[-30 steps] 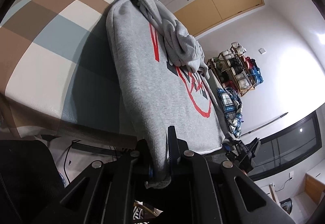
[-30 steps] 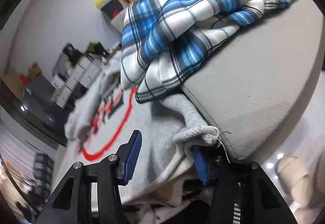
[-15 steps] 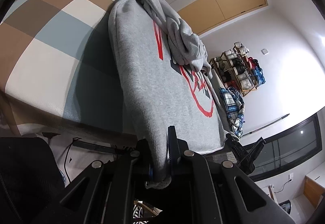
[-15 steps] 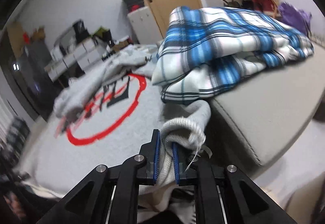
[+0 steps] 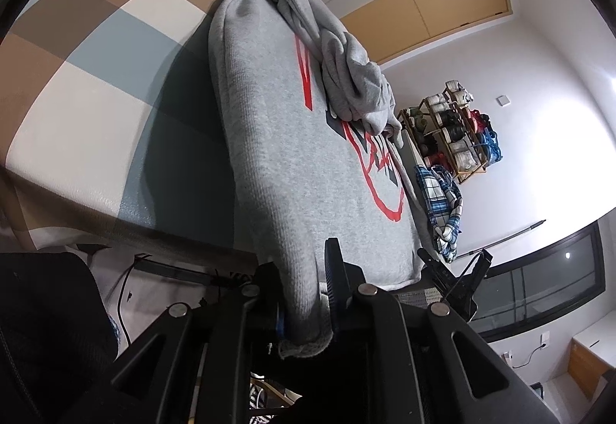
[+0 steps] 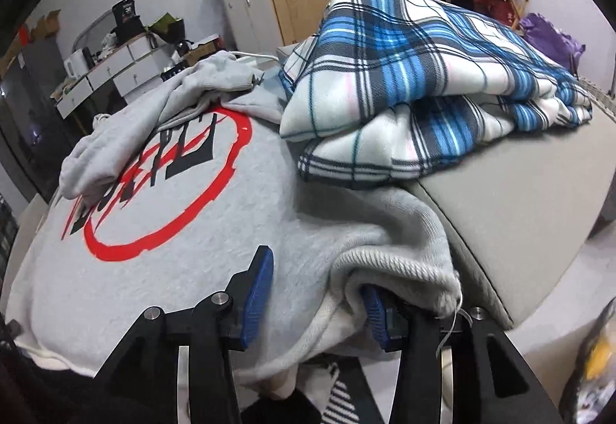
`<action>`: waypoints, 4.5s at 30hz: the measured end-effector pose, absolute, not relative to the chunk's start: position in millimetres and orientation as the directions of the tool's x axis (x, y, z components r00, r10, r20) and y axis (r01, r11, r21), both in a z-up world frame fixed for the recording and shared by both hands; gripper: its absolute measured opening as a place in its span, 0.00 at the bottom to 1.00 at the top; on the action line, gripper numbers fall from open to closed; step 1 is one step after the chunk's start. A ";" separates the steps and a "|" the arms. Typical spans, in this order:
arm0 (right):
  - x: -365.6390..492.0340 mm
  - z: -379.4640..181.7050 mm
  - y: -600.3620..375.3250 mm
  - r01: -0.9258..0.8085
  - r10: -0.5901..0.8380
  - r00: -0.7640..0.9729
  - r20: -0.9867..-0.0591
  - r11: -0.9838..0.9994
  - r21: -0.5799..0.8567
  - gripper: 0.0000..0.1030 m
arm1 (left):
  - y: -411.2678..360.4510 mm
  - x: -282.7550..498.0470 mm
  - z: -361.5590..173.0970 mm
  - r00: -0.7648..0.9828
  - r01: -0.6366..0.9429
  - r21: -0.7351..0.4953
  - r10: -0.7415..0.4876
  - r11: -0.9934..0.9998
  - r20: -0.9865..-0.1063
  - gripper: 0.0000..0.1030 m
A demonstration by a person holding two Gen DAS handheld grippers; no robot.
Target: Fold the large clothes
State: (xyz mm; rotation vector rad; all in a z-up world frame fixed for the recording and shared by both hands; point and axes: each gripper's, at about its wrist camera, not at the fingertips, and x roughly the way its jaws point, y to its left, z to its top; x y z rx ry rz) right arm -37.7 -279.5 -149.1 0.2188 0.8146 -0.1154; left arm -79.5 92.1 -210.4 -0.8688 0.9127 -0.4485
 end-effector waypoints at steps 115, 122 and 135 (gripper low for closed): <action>-76.4 -80.8 -290.1 -0.070 0.299 0.746 -0.594 0.924 0.377 0.09 | 117.4 -97.0 -169.9 0.594 0.007 -0.759 -0.613 0.651 -0.520 0.00; -105.1 -70.6 -298.5 -0.121 0.343 0.730 -0.591 0.916 0.382 0.09 | 121.5 -113.1 -151.9 0.613 0.053 -0.766 -0.627 0.640 -0.481 0.00; 10.9 37.5 -280.7 -0.211 0.440 0.720 -0.537 0.876 0.434 0.09 | 133.0 4.1 -79.4 0.640 0.098 -0.788 -0.645 0.607 -0.417 0.00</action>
